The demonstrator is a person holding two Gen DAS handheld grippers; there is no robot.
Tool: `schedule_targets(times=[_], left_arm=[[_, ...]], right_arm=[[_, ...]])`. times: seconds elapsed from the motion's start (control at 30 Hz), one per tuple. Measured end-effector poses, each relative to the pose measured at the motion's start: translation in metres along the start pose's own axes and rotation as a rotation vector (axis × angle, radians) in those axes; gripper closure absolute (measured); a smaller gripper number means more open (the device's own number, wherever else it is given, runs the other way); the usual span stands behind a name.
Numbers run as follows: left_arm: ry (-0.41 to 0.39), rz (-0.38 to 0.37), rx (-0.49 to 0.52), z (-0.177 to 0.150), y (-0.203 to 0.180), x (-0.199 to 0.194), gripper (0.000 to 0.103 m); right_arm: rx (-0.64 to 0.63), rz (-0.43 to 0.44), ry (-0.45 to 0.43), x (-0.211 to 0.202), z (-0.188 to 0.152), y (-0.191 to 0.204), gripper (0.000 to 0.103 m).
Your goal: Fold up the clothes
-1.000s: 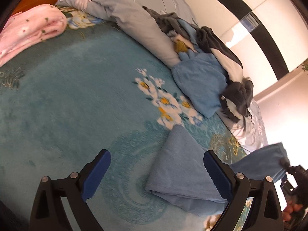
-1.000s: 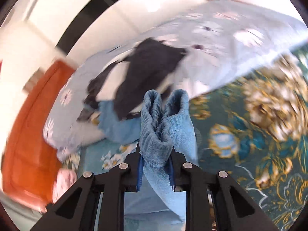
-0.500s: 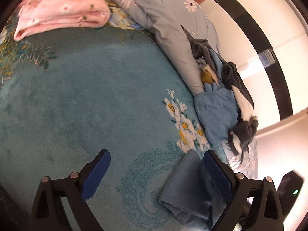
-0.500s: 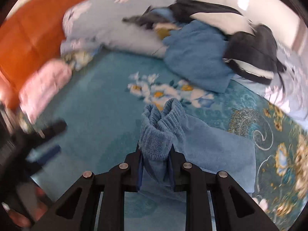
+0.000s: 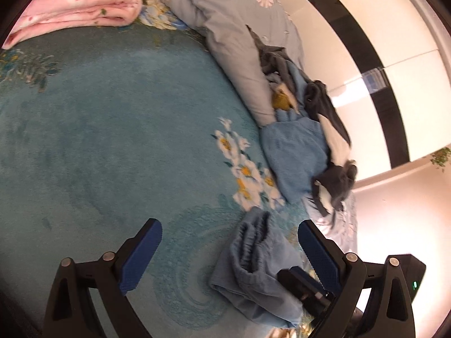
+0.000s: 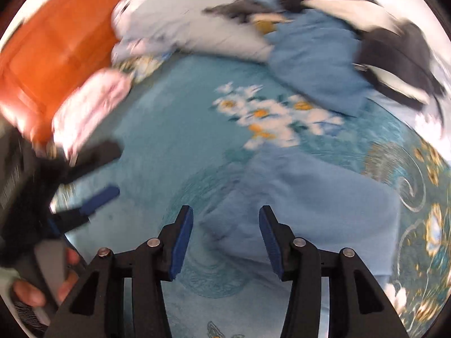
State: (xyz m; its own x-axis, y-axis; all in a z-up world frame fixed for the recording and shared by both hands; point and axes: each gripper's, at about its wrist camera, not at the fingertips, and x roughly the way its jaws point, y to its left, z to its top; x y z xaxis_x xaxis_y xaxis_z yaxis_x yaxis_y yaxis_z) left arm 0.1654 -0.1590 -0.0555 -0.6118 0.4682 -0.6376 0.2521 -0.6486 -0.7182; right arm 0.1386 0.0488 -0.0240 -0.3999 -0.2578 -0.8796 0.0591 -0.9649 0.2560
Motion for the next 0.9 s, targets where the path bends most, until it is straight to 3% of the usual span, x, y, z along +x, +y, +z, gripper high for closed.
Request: schedule_targets(times=[0.27,0.4,0.57,0.67,0.73,0.9], left_arm=[[0.149,-0.217,0.164,-0.011,-0.051,0.025,0.005],[0.195,-0.185,0.255,-0.016,-0.07,0.043,0.006],[0.288,-0.131,0.3,-0.018,-0.073,0.076,0.022],[0.317,-0.135,0.317,-0.018,-0.078,0.089,0.023],[0.33,-0.1,0.336,-0.018,-0.079,0.098,0.023],[0.389,-0.072,0.253,-0.021,-0.052,0.114,0.023]], right_arm=[[0.318,-0.074,-0.024,-0.032,-0.02,-0.108,0.051],[0.389,-0.095,-0.008,-0.033,-0.036,-0.14,0.051],[0.443,-0.087,0.009,-0.03,-0.047,-0.164,0.051],[0.442,-0.081,0.009,-0.029,-0.044,-0.171,0.051],[0.436,-0.076,0.012,-0.027,-0.041,-0.174,0.051],[0.443,-0.053,0.01,-0.024,-0.035,-0.181,0.051]])
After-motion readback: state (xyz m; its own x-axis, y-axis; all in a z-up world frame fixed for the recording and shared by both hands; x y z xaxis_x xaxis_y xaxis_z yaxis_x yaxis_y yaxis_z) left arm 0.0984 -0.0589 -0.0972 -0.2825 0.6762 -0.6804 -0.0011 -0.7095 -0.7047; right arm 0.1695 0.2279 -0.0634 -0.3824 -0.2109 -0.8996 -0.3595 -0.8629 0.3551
